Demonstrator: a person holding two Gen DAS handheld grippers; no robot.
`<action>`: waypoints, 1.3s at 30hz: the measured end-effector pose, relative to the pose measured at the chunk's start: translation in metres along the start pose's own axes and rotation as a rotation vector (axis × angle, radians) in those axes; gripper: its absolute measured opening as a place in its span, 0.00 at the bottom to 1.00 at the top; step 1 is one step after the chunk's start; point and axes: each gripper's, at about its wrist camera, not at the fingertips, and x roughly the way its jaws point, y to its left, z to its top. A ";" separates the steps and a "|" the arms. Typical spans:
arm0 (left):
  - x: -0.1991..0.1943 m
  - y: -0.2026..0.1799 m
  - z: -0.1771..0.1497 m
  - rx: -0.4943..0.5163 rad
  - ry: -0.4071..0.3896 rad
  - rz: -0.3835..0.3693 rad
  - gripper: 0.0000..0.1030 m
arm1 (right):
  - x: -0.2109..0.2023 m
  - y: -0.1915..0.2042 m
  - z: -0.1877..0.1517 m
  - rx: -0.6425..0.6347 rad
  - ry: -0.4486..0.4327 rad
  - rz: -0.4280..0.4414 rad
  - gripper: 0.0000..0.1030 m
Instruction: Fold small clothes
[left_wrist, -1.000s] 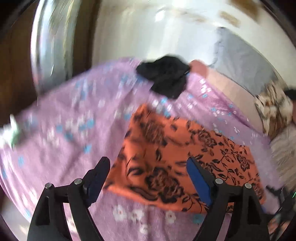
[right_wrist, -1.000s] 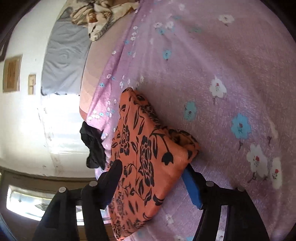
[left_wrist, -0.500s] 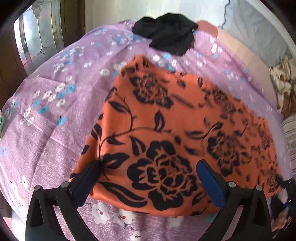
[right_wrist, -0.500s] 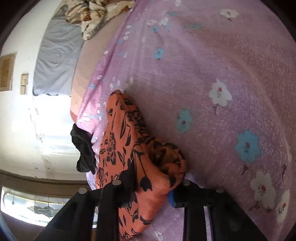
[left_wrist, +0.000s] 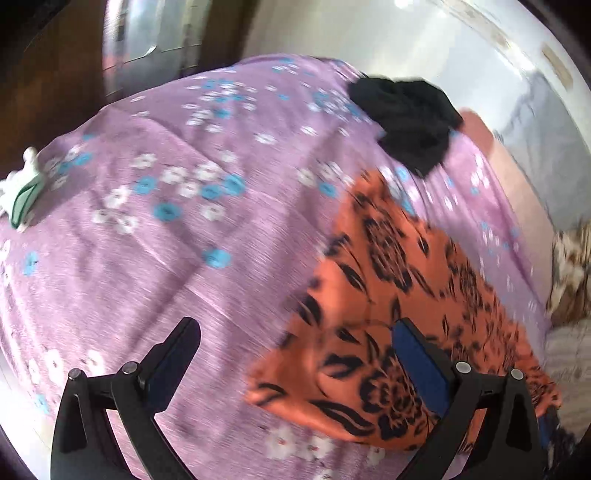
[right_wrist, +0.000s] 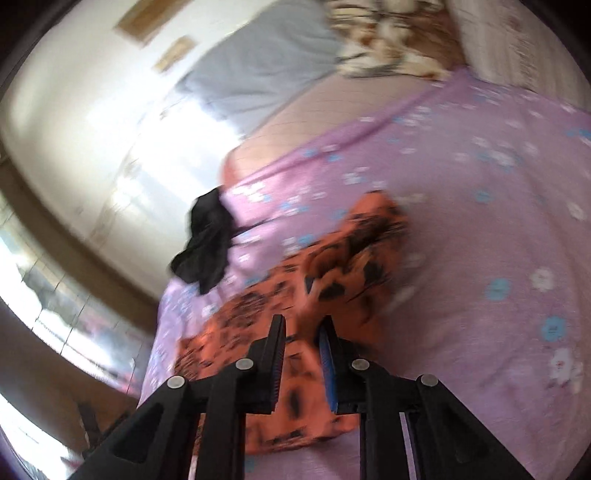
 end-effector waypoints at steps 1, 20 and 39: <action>-0.002 0.006 0.004 -0.016 -0.011 0.004 1.00 | 0.003 0.011 -0.003 -0.022 0.011 0.021 0.12; -0.004 -0.034 0.007 0.196 -0.030 -0.035 1.00 | -0.025 -0.082 0.000 0.303 0.124 -0.048 0.82; 0.017 -0.067 -0.008 0.300 0.009 0.005 1.00 | 0.055 -0.144 0.015 0.458 0.102 -0.048 0.27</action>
